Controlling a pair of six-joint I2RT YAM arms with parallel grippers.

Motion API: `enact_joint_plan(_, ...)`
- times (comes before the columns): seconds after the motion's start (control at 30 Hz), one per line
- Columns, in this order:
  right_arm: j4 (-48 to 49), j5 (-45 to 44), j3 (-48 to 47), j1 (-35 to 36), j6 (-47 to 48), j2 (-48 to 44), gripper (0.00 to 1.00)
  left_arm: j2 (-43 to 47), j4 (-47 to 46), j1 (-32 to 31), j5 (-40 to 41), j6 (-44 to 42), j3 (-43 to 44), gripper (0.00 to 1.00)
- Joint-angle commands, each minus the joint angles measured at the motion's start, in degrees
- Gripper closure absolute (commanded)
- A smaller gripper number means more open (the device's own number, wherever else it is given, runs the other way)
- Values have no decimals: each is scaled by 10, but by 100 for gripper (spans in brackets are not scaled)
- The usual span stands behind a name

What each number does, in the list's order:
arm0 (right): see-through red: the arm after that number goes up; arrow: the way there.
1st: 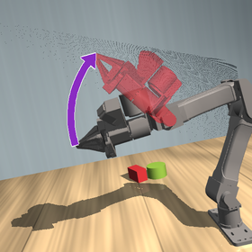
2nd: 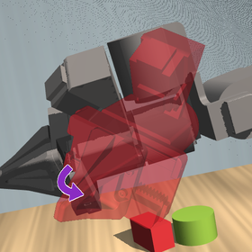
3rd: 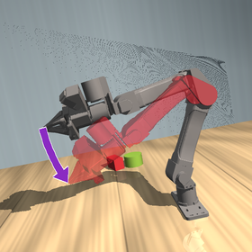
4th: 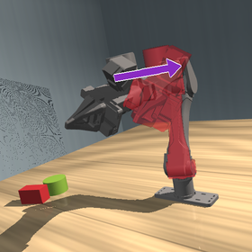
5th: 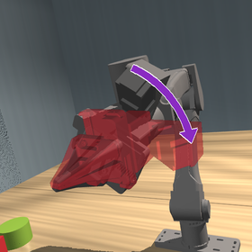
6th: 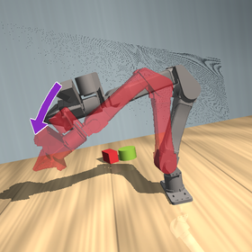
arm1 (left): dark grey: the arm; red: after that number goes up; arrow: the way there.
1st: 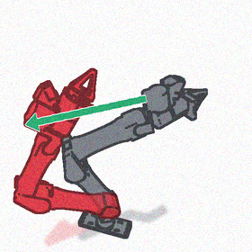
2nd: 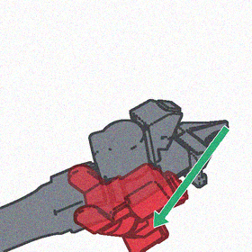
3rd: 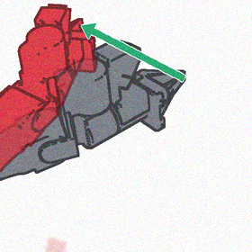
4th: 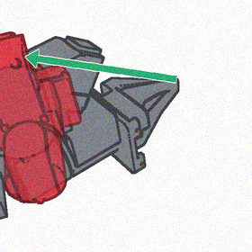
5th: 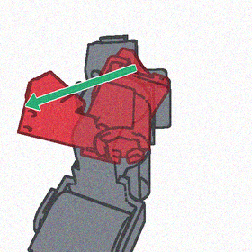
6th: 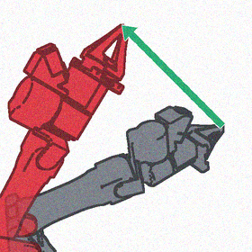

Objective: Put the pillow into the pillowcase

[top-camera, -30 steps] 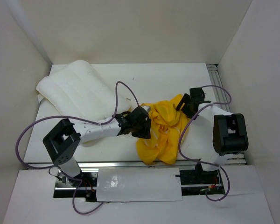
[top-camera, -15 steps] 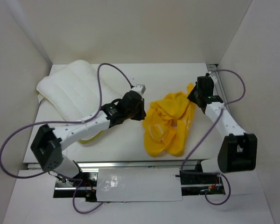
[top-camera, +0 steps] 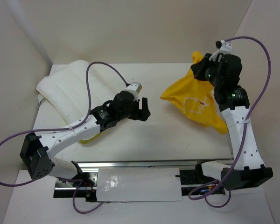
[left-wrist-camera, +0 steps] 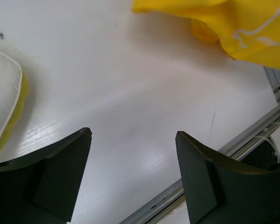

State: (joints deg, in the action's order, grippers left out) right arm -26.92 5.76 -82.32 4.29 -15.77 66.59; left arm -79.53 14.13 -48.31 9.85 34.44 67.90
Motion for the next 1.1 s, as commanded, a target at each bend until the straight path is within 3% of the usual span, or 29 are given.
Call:
enact_joint_plan(0.0,-8,193,-113,24,43,27,100,24,-21,-3,-4,-16,-11,10)
enact_joint_plan(0.1,-14,271,-228,35,32,67,100,47,-21,-3,9,-16,-16,3)
enact_joint_plan(0.2,-14,266,-303,35,8,83,100,74,-10,-3,31,-16,-22,1)
enact_joint_plan(0.47,-66,43,-450,35,-51,136,100,130,37,-3,101,-21,-33,1)
enact_joint_plan(0.53,-73,-35,-436,35,-51,136,100,130,37,-3,109,-21,-33,1)
enact_joint_plan(0.63,-95,-157,-340,35,-31,136,100,130,60,3,128,-26,-33,1)
enact_joint_plan(0.73,-117,-247,-177,23,-30,144,89,113,91,15,139,-18,-28,1)
enact_joint_plan(0.83,-114,-266,-47,-7,-38,194,75,97,99,27,132,-13,-28,1)
enact_joint_plan(0.93,-117,-280,-37,-52,-48,287,60,60,99,48,104,-19,-28,1)
enact_joint_plan(1.0,-153,-285,-90,-64,-59,328,38,42,117,53,78,-19,-22,1)
enact_joint_plan(1.03,-170,-301,-99,-64,-66,339,20,30,117,53,72,-19,-22,1)
enact_joint_plan(1.07,-170,-301,-99,-64,-74,340,18,30,122,53,65,-7,-30,1)
